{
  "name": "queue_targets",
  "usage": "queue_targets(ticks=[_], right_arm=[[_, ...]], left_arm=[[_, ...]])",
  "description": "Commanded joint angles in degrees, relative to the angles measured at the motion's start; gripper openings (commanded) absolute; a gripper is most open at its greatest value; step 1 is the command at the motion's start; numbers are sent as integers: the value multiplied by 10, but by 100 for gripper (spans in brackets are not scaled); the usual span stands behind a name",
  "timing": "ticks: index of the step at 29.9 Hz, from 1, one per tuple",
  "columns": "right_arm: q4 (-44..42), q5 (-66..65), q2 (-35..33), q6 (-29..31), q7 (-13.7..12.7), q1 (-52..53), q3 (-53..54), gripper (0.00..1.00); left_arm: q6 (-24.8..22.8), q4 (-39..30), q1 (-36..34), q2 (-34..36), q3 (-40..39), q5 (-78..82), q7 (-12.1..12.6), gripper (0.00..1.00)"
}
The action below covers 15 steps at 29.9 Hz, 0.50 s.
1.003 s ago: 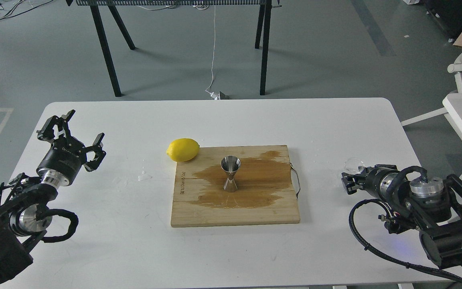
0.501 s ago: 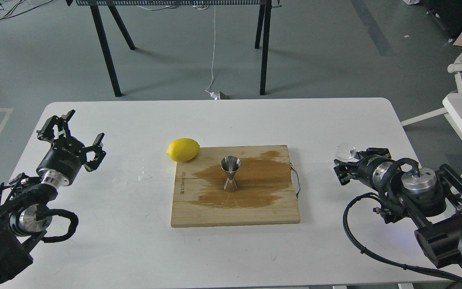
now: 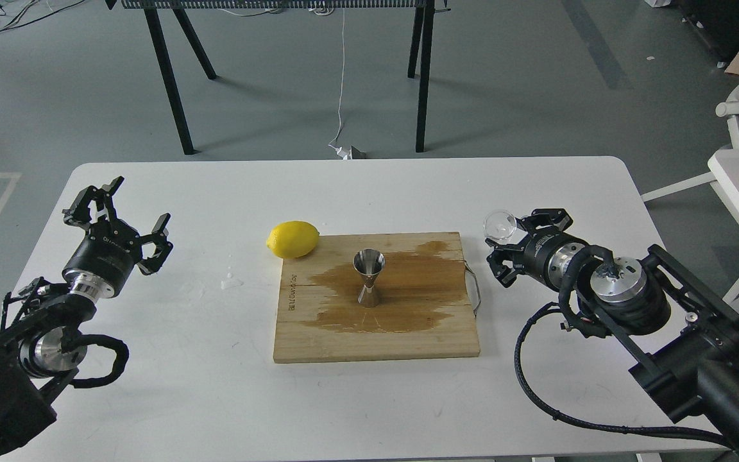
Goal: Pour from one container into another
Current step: 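Lift the glass with the right gripper and move it above the jigger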
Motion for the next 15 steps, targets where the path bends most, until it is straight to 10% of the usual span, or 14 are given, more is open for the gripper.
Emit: queue_targets(ticks=[1,15], right_arm=[[20,-25,9,0,0,4,-19,42],[63,-115,41,0,-5,13,-45,42]], left_arm=[[0,0,0,-1,0,0,0,95],[0,0,-1,-6,0,0,0,95]])
